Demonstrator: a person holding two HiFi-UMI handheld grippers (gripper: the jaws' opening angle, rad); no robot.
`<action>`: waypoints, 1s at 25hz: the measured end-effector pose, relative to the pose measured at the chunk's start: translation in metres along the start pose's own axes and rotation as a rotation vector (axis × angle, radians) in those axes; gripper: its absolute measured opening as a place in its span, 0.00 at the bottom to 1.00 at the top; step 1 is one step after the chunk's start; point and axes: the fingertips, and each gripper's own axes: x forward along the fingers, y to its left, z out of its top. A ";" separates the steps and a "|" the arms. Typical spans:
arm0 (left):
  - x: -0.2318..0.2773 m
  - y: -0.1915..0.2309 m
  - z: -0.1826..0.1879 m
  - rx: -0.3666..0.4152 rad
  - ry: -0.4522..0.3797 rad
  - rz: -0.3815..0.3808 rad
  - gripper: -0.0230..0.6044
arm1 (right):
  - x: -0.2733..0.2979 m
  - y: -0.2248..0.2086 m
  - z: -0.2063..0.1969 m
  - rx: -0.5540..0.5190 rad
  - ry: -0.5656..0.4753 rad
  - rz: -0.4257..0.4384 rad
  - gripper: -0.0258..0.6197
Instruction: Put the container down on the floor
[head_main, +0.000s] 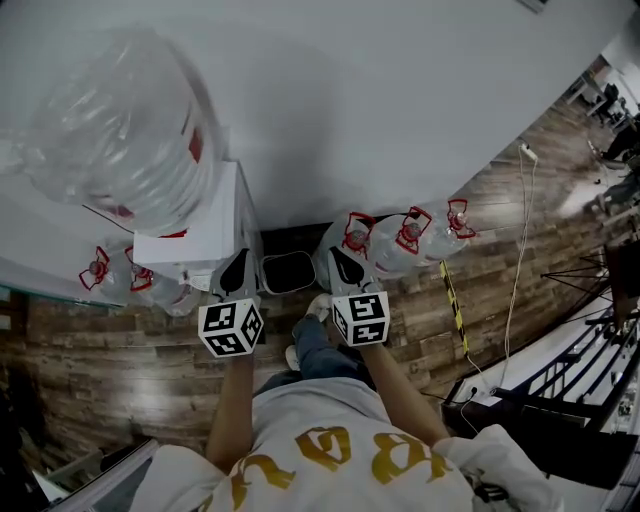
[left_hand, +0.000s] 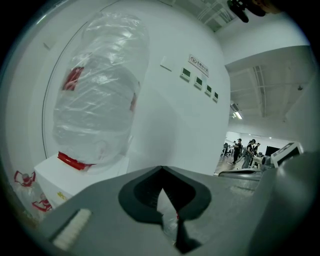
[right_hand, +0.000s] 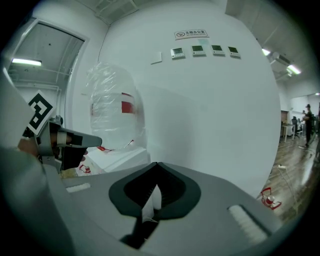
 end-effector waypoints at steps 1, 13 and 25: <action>-0.001 0.000 0.001 -0.002 -0.004 0.000 0.04 | -0.001 0.000 0.001 -0.001 -0.003 -0.001 0.08; -0.003 0.000 0.004 0.005 -0.014 -0.002 0.04 | -0.007 -0.002 0.003 -0.001 -0.014 -0.011 0.08; -0.002 0.005 0.000 0.005 -0.002 0.025 0.04 | -0.005 -0.005 -0.003 -0.001 0.003 -0.007 0.08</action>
